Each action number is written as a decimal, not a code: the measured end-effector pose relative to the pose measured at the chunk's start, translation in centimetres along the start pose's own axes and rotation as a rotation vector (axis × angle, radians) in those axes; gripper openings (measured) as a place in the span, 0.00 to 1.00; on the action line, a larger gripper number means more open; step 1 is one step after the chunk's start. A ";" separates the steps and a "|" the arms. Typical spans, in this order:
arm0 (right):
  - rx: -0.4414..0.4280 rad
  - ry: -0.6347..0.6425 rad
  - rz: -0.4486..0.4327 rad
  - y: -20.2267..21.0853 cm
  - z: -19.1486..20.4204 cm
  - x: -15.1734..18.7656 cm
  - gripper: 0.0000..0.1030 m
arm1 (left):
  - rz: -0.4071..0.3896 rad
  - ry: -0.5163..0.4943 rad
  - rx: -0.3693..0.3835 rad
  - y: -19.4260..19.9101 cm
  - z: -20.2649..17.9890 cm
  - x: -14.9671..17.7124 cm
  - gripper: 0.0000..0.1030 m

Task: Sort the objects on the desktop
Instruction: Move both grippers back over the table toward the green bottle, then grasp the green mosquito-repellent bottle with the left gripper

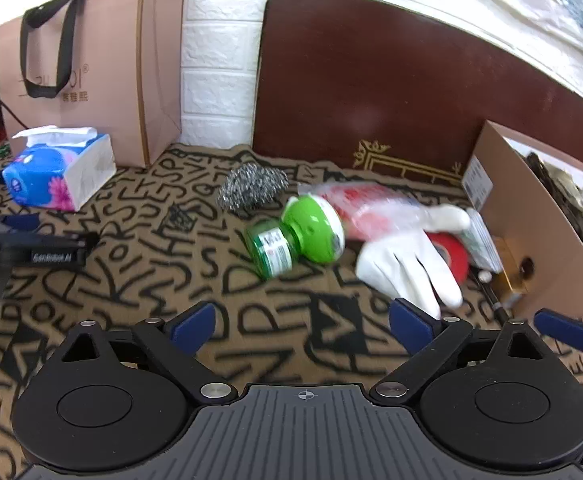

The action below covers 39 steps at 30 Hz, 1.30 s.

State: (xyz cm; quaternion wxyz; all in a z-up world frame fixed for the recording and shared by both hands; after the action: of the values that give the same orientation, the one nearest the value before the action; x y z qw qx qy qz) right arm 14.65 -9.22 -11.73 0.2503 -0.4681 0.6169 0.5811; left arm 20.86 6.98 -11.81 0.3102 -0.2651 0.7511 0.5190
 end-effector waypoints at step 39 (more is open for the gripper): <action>-0.207 0.146 0.046 -13.3 7.5 -3.0 0.66 | 0.152 -0.026 0.224 -11.8 4.7 -4.2 0.85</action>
State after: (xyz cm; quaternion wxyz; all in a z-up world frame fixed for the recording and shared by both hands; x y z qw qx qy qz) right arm 25.73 0.31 -17.13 0.1414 -0.5183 0.5808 0.6116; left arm 33.05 7.91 -17.23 0.3074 -0.1646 0.8180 0.4574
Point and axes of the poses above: each gripper's, at about its wrist camera, not at the fingertips, and y roughly against the way its jaws point, z to its left, x to its underside, the point moved 10 cm from there along -y, roughly the way its jaws point, and after that the axes turned 12 degrees about x, right-handed, at the moved point
